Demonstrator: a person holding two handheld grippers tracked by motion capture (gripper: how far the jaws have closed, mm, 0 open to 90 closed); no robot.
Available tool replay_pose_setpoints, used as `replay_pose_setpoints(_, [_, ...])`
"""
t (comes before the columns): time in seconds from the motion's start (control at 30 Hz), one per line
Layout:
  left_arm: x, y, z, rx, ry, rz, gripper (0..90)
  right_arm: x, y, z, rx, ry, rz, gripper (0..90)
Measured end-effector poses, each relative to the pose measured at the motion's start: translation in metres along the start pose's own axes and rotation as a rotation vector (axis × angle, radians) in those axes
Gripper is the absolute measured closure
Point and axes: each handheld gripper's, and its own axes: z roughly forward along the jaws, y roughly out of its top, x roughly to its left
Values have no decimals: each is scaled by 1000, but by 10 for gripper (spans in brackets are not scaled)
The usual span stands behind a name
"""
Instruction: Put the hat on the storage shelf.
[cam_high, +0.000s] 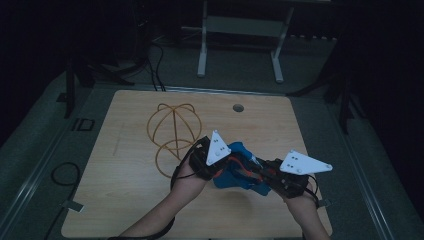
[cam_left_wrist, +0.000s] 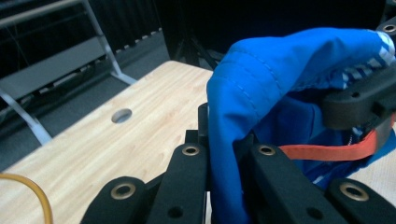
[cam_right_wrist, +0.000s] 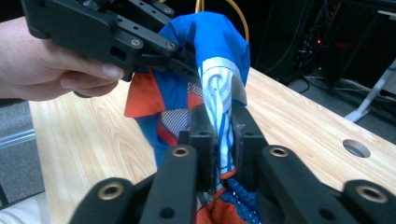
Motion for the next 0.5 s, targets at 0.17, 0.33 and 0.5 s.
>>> replay_pose_setpoints(0.17, [-1, 4, -6, -41, 20, 50, 889, 3, 1, -12, -9, 20, 17, 684])
replay_pose_setpoints(0.33, [4, 5, -12, -58, 17, 62, 888, 6, 0, -29, -30, 37, 40, 633])
replay_pose_setpoints(0.5, [14, 3, -20, -80, -47, 107, 888, 1, -2, -43, -44, 1, 31, 622])
